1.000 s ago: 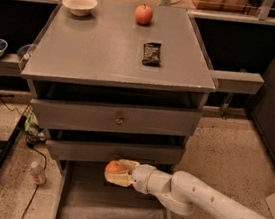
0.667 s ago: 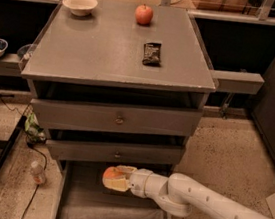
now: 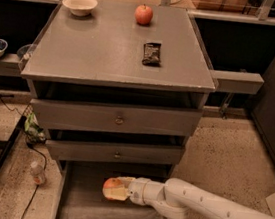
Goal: Place orange into bottom drawer
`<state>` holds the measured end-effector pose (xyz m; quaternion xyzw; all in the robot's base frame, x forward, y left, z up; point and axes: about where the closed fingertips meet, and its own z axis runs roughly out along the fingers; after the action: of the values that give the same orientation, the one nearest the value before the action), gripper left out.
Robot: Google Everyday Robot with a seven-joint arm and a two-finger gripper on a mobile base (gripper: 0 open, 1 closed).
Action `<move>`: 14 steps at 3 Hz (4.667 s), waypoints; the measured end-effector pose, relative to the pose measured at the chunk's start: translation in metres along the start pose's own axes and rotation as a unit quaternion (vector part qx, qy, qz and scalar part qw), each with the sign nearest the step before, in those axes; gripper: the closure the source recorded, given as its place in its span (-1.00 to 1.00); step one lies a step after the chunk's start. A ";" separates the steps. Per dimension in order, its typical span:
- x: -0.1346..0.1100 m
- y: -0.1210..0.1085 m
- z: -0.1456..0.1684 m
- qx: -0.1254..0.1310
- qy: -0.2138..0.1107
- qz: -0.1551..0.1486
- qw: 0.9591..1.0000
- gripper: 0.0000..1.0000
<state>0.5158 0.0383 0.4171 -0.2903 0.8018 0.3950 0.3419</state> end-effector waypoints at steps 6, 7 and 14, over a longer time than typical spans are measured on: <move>0.069 -0.066 0.054 0.122 0.099 0.049 0.986 1.00; 0.078 -0.067 0.062 0.124 0.116 0.050 0.984 1.00; 0.183 -0.112 0.134 0.175 0.274 0.107 0.940 1.00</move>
Offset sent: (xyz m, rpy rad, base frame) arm 0.0128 0.0083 -0.0663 -0.1355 0.0977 -0.0589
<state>0.5316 0.0564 0.1653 -0.2357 0.9470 0.1882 0.1103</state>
